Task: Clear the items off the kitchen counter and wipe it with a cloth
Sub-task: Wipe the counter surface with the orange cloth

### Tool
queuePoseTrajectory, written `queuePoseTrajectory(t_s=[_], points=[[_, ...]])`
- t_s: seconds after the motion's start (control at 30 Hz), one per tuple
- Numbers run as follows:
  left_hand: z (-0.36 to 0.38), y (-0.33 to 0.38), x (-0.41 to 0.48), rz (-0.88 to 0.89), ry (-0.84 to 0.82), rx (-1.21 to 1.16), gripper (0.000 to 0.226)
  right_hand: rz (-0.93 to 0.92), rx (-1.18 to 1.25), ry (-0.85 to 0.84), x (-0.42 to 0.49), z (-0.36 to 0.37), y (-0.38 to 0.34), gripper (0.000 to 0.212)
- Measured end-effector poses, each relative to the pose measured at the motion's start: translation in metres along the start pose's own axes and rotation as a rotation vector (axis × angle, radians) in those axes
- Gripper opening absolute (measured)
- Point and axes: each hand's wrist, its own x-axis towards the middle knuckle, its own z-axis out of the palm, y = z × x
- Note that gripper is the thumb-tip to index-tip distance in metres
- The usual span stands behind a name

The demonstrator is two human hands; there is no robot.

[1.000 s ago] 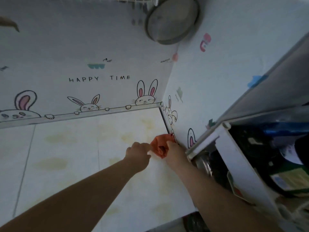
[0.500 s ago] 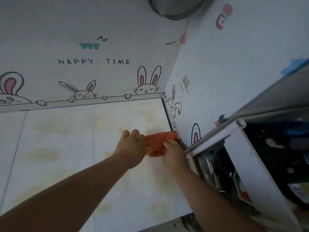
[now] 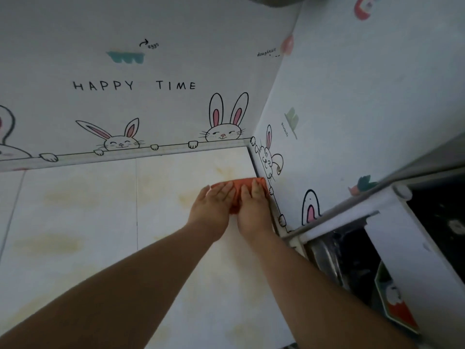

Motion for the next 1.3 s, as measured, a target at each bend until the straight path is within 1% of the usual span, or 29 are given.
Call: queuePoseTrajectory(t_s=[0.1, 0.17, 0.2, 0.3, 0.33, 0.43, 0.47, 0.6, 0.7, 0.8, 0.87, 0.97, 1.03, 1.1, 1.17, 1.23, 1.3], points=[[-0.007, -0.021, 0.031, -0.032, 0.004, 0.013, 0.061, -0.019, -0.019, 0.019, 0.043, -0.003, -0.014, 0.049], [-0.013, -0.034, 0.051, -0.057, 0.003, 0.027, 0.062, -0.064, -0.034, -0.003, 0.068, 0.001, -0.02, 0.049], [-0.017, -0.039, 0.061, -0.07, -0.004, 0.038, 0.063, -0.097, -0.078, 0.004, 0.079, 0.0, -0.023, 0.05], [-0.024, -0.051, 0.084, -0.108, -0.002, 0.063, 0.065, -0.044, 0.047, 0.005, 0.11, -0.001, -0.034, 0.051], [-0.024, -0.053, 0.089, -0.112, 0.007, 0.063, 0.065, -0.03, 0.004, 0.001, 0.116, -0.001, -0.038, 0.048], [-0.021, -0.054, 0.089, -0.111, 0.031, 0.054, 0.06, 0.006, 0.021, -0.064, 0.121, -0.006, -0.035, 0.046], [-0.02, -0.053, 0.088, -0.112, 0.03, 0.043, 0.059, -0.016, -0.021, -0.088, 0.12, -0.007, -0.031, 0.047], [-0.019, -0.047, 0.075, -0.11, -0.002, 0.004, 0.061, -0.094, -0.045, -0.133, 0.101, -0.007, -0.015, 0.048], [-0.015, -0.038, 0.053, -0.07, -0.01, -0.019, 0.061, -0.079, 0.062, -0.104, 0.073, -0.003, -0.005, 0.047], [-0.001, -0.026, 0.02, -0.028, -0.004, -0.023, 0.059, -0.084, 0.085, -0.049, 0.031, 0.007, 0.005, 0.046], [0.009, -0.015, -0.005, -0.01, 0.001, -0.036, 0.058, -0.046, 0.146, -0.039, -0.001, 0.007, 0.009, 0.046], [0.02, 0.001, -0.044, 0.031, 0.004, -0.027, 0.06, -0.081, 0.021, -0.034, -0.052, 0.007, 0.012, 0.046], [0.029, 0.007, -0.068, 0.084, 0.018, -0.004, 0.061, -0.083, -0.012, 0.026, -0.083, 0.003, 0.012, 0.045], [0.036, 0.005, -0.085, 0.123, 0.042, -0.011, 0.061, -0.112, -0.055, 0.049, -0.104, 0.007, 0.01, 0.048], [0.036, -0.004, -0.083, 0.144, 0.059, 0.03, 0.056, -0.111, -0.066, 0.019, -0.102, 0.01, 0.009, 0.049], [0.025, -0.016, -0.069, 0.127, 0.089, 0.045, 0.049, -0.118, -0.055, -0.023, -0.084, 0.008, 0.002, 0.048], [0.016, -0.03, -0.046, 0.084, 0.059, 0.035, 0.049, -0.145, -0.04, -0.041, -0.054, 0.004, -0.01, 0.049]])
